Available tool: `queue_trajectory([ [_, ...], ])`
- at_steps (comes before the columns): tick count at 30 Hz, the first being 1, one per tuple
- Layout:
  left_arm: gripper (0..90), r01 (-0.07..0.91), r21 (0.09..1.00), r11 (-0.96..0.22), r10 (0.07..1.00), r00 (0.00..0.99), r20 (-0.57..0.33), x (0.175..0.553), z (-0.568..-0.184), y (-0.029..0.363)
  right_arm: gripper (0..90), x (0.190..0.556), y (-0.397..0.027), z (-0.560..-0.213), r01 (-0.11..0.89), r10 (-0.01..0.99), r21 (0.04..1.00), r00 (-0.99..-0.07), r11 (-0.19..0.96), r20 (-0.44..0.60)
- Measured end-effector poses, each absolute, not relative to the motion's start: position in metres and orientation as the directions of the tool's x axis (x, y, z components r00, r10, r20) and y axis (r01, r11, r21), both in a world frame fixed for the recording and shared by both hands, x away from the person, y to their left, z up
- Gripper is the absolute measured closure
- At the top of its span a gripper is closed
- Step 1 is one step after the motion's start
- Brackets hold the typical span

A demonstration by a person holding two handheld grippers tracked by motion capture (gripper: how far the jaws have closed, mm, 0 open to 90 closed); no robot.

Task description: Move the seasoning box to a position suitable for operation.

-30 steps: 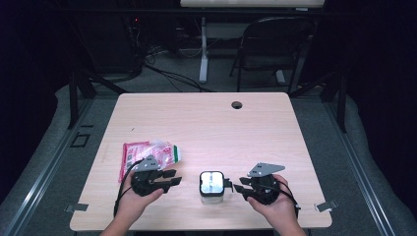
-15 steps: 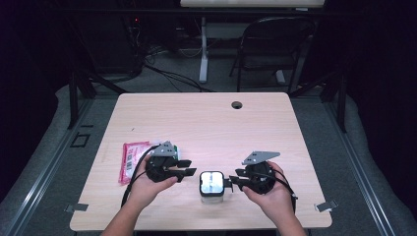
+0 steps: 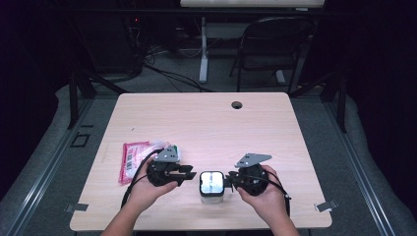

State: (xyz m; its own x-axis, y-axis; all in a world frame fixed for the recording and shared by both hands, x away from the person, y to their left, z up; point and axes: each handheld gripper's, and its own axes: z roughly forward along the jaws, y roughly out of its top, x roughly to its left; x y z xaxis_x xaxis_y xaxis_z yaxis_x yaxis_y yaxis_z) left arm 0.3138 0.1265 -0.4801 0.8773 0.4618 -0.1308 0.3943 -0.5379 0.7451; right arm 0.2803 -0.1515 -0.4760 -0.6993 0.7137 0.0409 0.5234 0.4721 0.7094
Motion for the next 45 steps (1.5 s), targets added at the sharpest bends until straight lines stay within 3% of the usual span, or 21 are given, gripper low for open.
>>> queue_trajectory([
  [21,75.2,0.375,0.725,-0.578,0.433,0.894,-0.117,0.306,-0.498,0.120,81.8,0.280,-0.149,-0.490,0.539,0.720,0.704,-0.692,0.462,0.058],
  [32,89.7,0.384,0.667,-0.638,0.409,0.903,-0.129,0.304,-0.512,0.113,83.6,0.281,-0.151,-0.492,0.551,0.722,0.713,-0.686,0.433,0.092],
  [45,90.0,0.380,0.668,-0.640,0.389,0.910,-0.144,0.302,-0.512,0.112,83.6,0.281,-0.152,-0.493,0.566,0.729,0.715,-0.674,0.410,0.116],
])
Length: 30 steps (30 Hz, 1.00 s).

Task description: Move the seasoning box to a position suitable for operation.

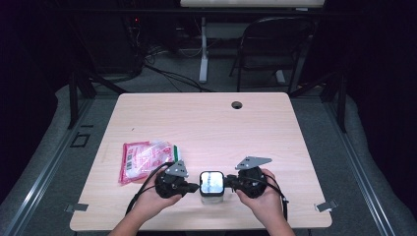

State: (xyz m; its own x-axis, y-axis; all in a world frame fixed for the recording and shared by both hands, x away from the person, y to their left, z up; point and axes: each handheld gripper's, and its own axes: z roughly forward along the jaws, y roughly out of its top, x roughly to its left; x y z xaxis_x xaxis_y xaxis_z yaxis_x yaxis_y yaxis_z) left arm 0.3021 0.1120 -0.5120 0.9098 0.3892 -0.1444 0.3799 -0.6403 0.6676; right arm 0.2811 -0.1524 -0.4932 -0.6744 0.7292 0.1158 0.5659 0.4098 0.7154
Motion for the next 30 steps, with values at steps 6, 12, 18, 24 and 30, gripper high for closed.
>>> queue_trajectory([
  [6,89.9,0.386,0.685,-0.618,0.394,0.906,-0.155,0.302,-0.510,0.114,83.6,0.281,-0.153,-0.493,0.570,0.730,0.711,-0.674,0.412,0.117],
  [12,89.3,0.393,0.702,-0.594,0.383,0.905,-0.183,0.303,-0.508,0.116,83.5,0.281,-0.154,-0.494,0.574,0.732,0.716,-0.669,0.398,0.129],
  [18,89.1,0.383,0.716,-0.583,0.379,0.908,-0.178,0.302,-0.504,0.114,82.4,0.281,-0.155,-0.495,0.576,0.735,0.718,-0.665,0.392,0.132],
  [24,88.1,0.365,0.726,-0.583,0.372,0.914,-0.162,0.301,-0.498,0.112,77.0,0.279,-0.155,-0.495,0.576,0.737,0.716,-0.664,0.394,0.129],
  [30,85.4,0.362,0.728,-0.582,0.370,0.915,-0.158,0.301,-0.495,0.107,64.3,0.274,-0.154,-0.490,0.566,0.723,0.712,-0.680,0.416,0.118],
])
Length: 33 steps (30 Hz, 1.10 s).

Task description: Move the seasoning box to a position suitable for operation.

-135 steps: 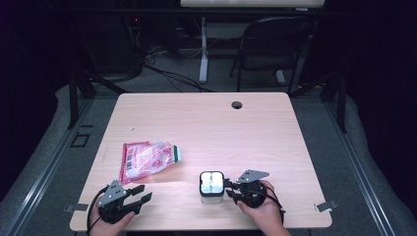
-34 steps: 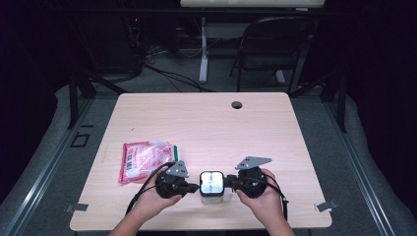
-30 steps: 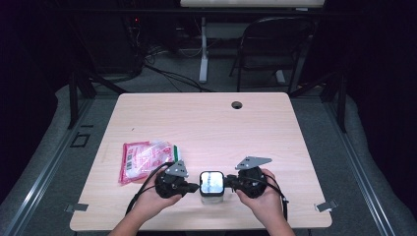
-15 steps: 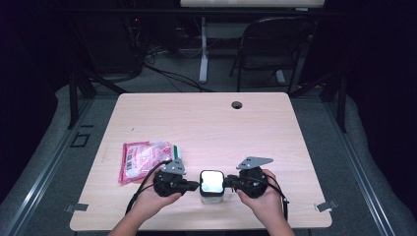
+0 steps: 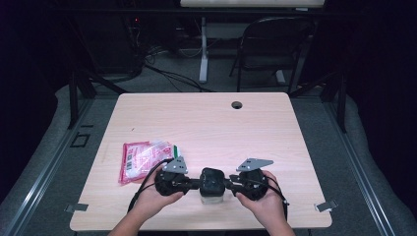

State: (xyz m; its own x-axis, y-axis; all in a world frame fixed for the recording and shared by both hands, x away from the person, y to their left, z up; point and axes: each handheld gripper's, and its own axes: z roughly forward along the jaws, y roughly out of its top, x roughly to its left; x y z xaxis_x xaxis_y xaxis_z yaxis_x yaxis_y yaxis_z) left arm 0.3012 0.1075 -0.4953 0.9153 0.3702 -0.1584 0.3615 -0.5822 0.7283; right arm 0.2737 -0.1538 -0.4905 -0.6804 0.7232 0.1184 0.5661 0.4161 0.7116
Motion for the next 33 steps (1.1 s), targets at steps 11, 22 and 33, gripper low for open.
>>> queue_trajectory([
  [11,74.9,0.351,0.744,-0.568,0.369,0.917,-0.151,0.303,-0.485,0.098,51.2,0.253,-0.149,-0.482,0.525,0.680,0.707,-0.728,0.473,0.085],
  [22,70.9,0.343,0.750,-0.566,0.376,0.917,-0.136,0.304,-0.484,0.096,49.3,0.248,-0.127,-0.489,0.509,0.703,0.697,-0.712,0.505,0.010],
  [33,63.3,0.326,0.745,-0.582,0.391,0.915,-0.096,0.304,-0.487,0.095,50.7,0.248,-0.123,-0.489,0.500,0.717,0.716,-0.697,0.487,-0.001],
])
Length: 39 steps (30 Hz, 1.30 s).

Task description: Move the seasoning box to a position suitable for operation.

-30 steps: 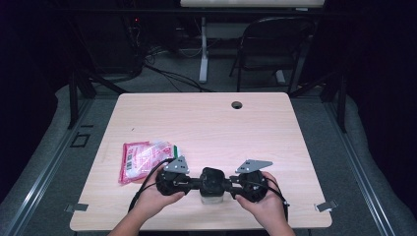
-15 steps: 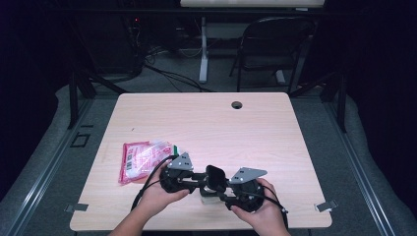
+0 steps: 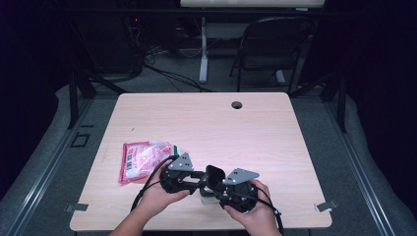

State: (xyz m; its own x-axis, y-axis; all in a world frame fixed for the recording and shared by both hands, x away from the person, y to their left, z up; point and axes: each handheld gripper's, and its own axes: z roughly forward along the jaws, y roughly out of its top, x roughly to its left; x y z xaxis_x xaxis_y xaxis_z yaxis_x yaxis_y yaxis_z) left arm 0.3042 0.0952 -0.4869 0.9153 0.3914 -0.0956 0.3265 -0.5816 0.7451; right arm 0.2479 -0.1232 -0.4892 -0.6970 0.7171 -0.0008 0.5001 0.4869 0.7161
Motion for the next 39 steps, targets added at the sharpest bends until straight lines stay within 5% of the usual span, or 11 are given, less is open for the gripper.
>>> queue_trajectory([
  [18,56.5,0.386,0.727,-0.569,0.470,0.877,-0.098,0.314,-0.508,0.095,51.4,0.250,-0.128,-0.487,0.509,0.723,0.727,-0.691,0.460,0.026],
  [30,62.2,0.377,0.739,-0.559,0.474,0.876,-0.089,0.312,-0.511,0.093,52.5,0.250,-0.130,-0.486,0.512,0.720,0.728,-0.693,0.456,0.036],
  [39,62.4,0.371,0.739,-0.562,0.468,0.880,-0.086,0.312,-0.511,0.094,61.6,0.248,-0.140,-0.481,0.510,0.717,0.738,-0.695,0.441,0.053],
])
